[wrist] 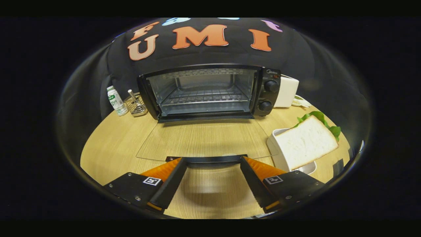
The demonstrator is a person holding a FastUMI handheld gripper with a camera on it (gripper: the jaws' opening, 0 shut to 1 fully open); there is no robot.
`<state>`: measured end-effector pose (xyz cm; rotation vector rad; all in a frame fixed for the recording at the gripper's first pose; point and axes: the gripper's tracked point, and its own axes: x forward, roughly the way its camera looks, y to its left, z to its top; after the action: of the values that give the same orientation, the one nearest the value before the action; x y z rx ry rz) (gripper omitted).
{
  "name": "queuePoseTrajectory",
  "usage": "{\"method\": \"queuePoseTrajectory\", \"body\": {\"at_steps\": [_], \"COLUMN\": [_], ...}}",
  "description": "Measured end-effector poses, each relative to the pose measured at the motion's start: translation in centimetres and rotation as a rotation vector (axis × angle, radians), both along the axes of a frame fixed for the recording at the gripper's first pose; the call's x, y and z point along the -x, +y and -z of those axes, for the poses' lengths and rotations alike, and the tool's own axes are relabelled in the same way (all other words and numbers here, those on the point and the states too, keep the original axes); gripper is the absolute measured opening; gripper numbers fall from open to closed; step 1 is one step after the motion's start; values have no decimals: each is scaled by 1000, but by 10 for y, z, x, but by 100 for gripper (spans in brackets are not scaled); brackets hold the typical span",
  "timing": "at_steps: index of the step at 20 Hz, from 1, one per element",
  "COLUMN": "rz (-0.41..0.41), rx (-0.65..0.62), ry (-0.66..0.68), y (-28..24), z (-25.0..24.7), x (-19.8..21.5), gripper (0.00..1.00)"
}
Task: Open the toaster oven, put the food inside, and close the toaster oven door.
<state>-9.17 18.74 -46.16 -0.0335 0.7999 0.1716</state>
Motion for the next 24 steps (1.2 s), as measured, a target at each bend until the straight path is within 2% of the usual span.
{"method": "queuePoseTrajectory", "body": {"at_steps": [6, 10, 16, 19, 24], "rz": [-10, -71, -140, -161, -188], "rx": [22, 61, 85, 95, -17], "ry": [17, 60, 93, 146, 306], "y": [-57, -97, -159, -191, -205], "z": [-34, -52, -88, -84, -47], "x": [1, 6, -24, -46, -60], "gripper": [98, 98, 98, 98, 98]}}
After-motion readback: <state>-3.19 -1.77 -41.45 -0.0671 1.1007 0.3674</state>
